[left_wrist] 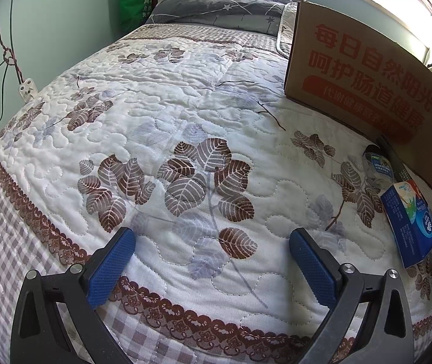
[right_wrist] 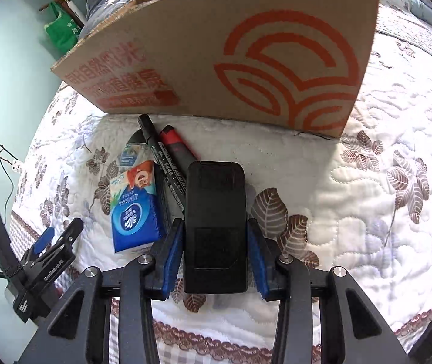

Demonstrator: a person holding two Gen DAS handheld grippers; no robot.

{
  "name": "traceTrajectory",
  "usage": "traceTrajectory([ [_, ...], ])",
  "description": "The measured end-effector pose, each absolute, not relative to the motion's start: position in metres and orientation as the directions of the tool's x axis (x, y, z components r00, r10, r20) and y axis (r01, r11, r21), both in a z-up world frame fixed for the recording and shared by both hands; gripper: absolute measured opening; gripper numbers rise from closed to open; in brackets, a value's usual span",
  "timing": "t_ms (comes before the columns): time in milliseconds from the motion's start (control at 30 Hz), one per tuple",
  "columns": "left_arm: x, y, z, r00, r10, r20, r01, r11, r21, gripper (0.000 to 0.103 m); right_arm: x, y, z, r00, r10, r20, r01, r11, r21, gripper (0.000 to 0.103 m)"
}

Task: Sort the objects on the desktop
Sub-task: 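Grasp the black phone with the right tool and lift it toward the box, then lower the black phone into the box and open the right tool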

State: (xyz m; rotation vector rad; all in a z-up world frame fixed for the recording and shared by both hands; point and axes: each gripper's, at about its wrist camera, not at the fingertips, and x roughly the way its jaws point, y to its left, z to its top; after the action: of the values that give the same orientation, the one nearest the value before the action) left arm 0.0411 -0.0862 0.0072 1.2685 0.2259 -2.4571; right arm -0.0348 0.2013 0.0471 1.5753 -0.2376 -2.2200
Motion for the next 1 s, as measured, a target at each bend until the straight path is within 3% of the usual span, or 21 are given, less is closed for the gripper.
traceTrajectory([
  [300, 0.041, -0.086, 0.007, -0.529, -0.246, -0.812, 0.390, -0.921, 0.025, 0.103, -0.060, 0.209, 0.185, -0.467, -0.541, -0.700, 0.336, -0.840, 0.425, 0.041],
  [467, 0.041, -0.086, 0.008, -0.529, -0.246, -0.812, 0.390, -0.920, 0.025, 0.103, -0.125, 0.198, 0.231, -0.534, -0.467, -0.705, 0.323, -0.883, 0.340, 0.041],
  [700, 0.040, -0.086, 0.007, -0.530, -0.247, -0.812, 0.391, -0.920, 0.025, 0.103, -0.208, 0.187, 0.159, -0.397, -0.309, -0.864, 0.158, -0.951, 0.267, 0.041],
  [1000, 0.040, -0.088, 0.007, -0.533, -0.243, -0.811, 0.392, -0.920, 0.018, 0.103, -0.236, 0.181, 0.089, -0.302, -0.218, -0.928, 0.078, -0.976, 0.204, 0.041],
])
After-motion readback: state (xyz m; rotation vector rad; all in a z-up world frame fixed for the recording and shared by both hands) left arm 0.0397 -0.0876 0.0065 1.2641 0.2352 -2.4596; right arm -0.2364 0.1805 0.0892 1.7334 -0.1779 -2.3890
